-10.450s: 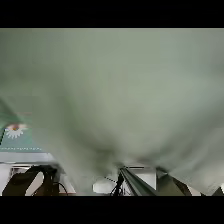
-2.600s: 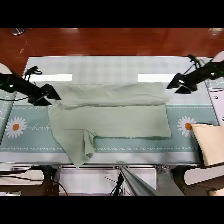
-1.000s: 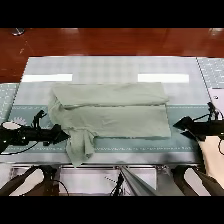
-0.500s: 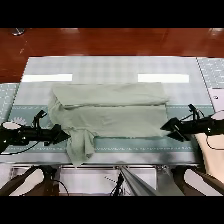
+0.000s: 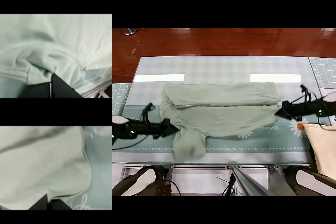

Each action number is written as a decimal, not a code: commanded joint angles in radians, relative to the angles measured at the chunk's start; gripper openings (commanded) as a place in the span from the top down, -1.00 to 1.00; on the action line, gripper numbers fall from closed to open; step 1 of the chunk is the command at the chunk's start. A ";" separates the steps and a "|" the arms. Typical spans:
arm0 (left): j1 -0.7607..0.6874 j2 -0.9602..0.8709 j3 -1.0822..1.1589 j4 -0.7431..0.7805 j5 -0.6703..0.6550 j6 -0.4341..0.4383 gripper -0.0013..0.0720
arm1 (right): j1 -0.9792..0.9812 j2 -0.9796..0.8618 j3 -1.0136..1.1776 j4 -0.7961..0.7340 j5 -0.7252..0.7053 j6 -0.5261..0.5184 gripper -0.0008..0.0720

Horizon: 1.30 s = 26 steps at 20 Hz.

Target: Fold the shirts.

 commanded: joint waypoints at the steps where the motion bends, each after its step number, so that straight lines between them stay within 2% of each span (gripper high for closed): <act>1: -0.001 -0.019 0.187 -0.001 0.021 -0.060 0.92 | 0.006 -0.072 0.183 -0.002 0.016 0.001 0.90; 4: -0.032 -0.134 0.395 -0.001 0.037 -0.124 0.92 | 0.005 -0.193 0.310 0.034 0.013 0.008 0.90; 7: -0.097 -0.291 0.597 0.000 0.038 -0.136 0.92 | 0.006 -0.313 0.422 0.110 0.003 0.007 0.90; 12: -0.166 -0.564 0.912 0.001 0.008 -0.252 0.92 | 0.005 -0.479 0.580 0.203 0.005 0.007 0.90; 14: -0.183 -0.631 0.975 0.021 -0.008 -0.262 0.92 | 0.006 -0.522 0.615 0.253 -0.014 -0.003 0.90; 18: -0.187 -0.690 1.001 0.034 0.039 -0.278 0.91 | 0.006 -0.580 0.644 0.269 -0.013 -0.005 0.90; 19: -0.187 -0.692 1.001 0.033 0.061 -0.275 0.90 | 0.005 -0.583 0.644 0.270 -0.018 -0.005 0.75; 20: -0.187 -0.690 1.004 0.033 0.083 -0.276 0.53 | 0.005 -0.583 0.644 0.274 -0.018 -0.005 0.25; 21: -0.185 -0.689 1.020 0.033 0.071 -0.275 -0.52 | 0.003 -0.582 0.648 0.285 -0.011 -0.010 -0.27; 22: -0.173 -0.689 1.051 0.040 0.019 -0.264 -0.97 | -0.009 -0.583 0.663 0.284 0.014 -0.018 -0.63; 24: -0.116 -0.686 1.136 0.153 -0.149 -0.289 -0.97 | -0.055 -0.583 0.703 0.283 0.087 -0.023 -0.66; 26: -0.036 -0.647 1.151 0.331 -0.296 -0.351 -0.97 | -0.116 -0.582 0.725 0.256 0.144 -0.021 -0.66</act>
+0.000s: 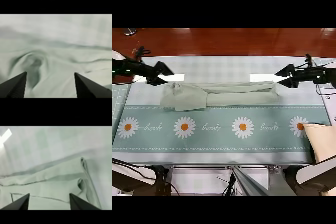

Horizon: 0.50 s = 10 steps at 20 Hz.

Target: Fold the shirts.

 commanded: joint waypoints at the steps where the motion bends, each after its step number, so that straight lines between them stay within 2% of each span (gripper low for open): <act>1: 0.115 0.065 0.018 0.238 -0.217 -0.043 -0.97 | -0.089 -0.003 0.033 -0.062 0.105 0.005 -0.66; 2: 0.152 0.115 -0.034 0.245 -0.201 -0.010 -0.97 | -0.103 -0.003 0.032 -0.134 0.124 0.025 -0.66; 4: 0.212 0.255 -0.210 0.183 -0.050 0.021 -0.97 | -0.100 -0.006 0.024 -0.274 0.130 0.068 -0.66; 7: 0.213 0.476 -0.504 -0.010 0.151 0.181 -0.97 | -0.069 -0.039 0.024 -0.295 0.132 0.060 -0.66; 10: 0.178 0.613 -0.699 -0.152 0.210 0.284 -0.96 | -0.003 -0.072 0.024 -0.292 0.131 0.045 -0.66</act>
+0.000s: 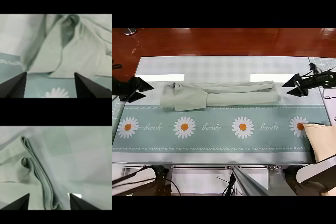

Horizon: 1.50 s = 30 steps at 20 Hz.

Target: Fold the shirts.

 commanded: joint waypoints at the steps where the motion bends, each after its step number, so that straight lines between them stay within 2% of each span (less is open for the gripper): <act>1: -0.022 0.160 -0.224 -0.171 0.100 0.128 -0.96 | 0.067 -0.032 0.001 -0.029 0.008 -0.016 -0.66; 5: -0.116 0.161 -0.245 -0.217 0.081 0.128 -0.96 | 0.173 -0.032 0.001 -0.016 -0.023 -0.030 -0.66; 6: -0.148 0.161 -0.245 -0.222 0.106 0.127 -0.96 | 0.199 -0.032 0.003 0.006 -0.035 -0.016 -0.53; 7: -0.186 0.161 -0.245 -0.231 0.129 0.128 -0.96 | 0.218 -0.032 0.009 0.036 -0.037 -0.024 0.00; 8: -0.222 0.161 -0.245 -0.246 0.148 0.128 -0.95 | 0.230 -0.031 0.020 0.050 -0.027 -0.033 0.70; 9: -0.254 0.161 -0.244 -0.255 0.161 0.128 -0.95 | 0.234 -0.028 0.037 0.050 -0.005 -0.032 0.90; 10: -0.286 0.161 -0.244 -0.259 0.173 0.128 -0.90 | 0.233 -0.013 0.047 0.048 0.017 -0.032 0.90; 11: -0.314 0.160 -0.244 -0.262 0.177 0.128 -0.42 | 0.225 0.018 0.046 0.026 0.027 -0.033 0.90; 12: -0.344 0.157 -0.244 -0.263 0.185 0.128 0.27 | 0.216 0.068 0.043 -0.024 0.037 -0.039 0.90; 13: -0.374 0.150 -0.244 -0.263 0.191 0.128 0.83 | 0.216 0.142 0.024 -0.082 0.040 -0.056 0.90; 14: -0.414 0.142 -0.244 -0.270 0.207 0.128 0.91 | 0.216 0.224 -0.012 -0.138 0.034 -0.069 0.90; 15: -0.459 0.132 -0.241 -0.271 0.227 0.128 0.91 | 0.212 0.313 -0.062 -0.188 0.021 -0.069 0.90; 17: -0.586 0.093 -0.220 -0.269 0.301 0.127 0.92 | 0.183 0.513 -0.211 -0.201 -0.007 -0.069 0.90; 19: -0.737 0.011 -0.156 -0.251 0.410 0.062 0.92 | 0.158 0.704 -0.364 -0.176 -0.016 -0.069 0.90; 21: -0.864 -0.116 -0.041 -0.192 0.456 -0.028 0.92 | 0.153 0.891 -0.502 -0.146 -0.042 -0.027 0.90; 25: -1.070 -0.397 0.262 -0.167 0.361 -0.148 0.92 | 0.159 1.159 -0.649 -0.029 -0.051 0.036 0.90; 28: -1.183 -0.549 0.442 -0.168 0.314 -0.232 0.92 | 0.159 1.262 -0.661 0.000 -0.051 0.067 0.90; 30: -1.251 -0.613 0.514 -0.176 0.293 -0.253 0.92 | 0.159 1.292 -0.661 0.026 -0.041 0.066 0.90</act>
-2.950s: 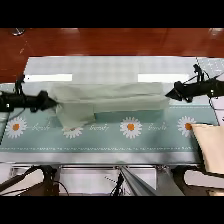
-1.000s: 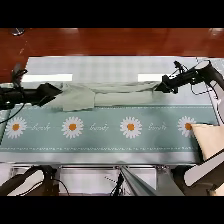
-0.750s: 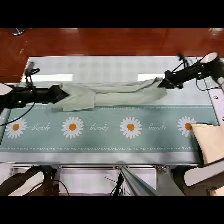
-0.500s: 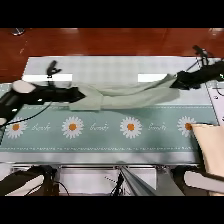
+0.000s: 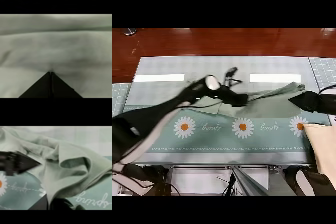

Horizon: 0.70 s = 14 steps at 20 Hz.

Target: Fold the shirts.

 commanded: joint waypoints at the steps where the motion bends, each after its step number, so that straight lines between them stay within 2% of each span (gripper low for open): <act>1: -0.138 -0.137 0.151 -0.016 -0.043 -0.070 0.92 | 0.000 0.088 -0.025 0.060 0.011 0.021 0.90; 4: -0.187 -0.164 0.188 -0.021 -0.045 -0.066 0.92 | 0.000 0.088 -0.025 0.059 0.011 0.023 0.90; 6: -0.117 -0.156 0.224 -0.021 -0.114 -0.066 0.92 | 0.000 0.088 -0.024 0.060 0.013 0.023 0.90; 9: 0.089 -0.107 0.253 -0.020 -0.249 -0.068 0.92 | 0.000 0.085 -0.024 0.071 0.013 0.023 0.90; 11: 0.259 -0.036 0.243 -0.003 -0.337 -0.066 0.92 | 0.011 0.059 -0.021 0.138 -0.001 0.010 0.90; 14: 0.506 0.137 0.214 0.170 -0.506 -0.058 0.91 | 0.169 -0.019 0.000 0.236 -0.050 -0.016 0.90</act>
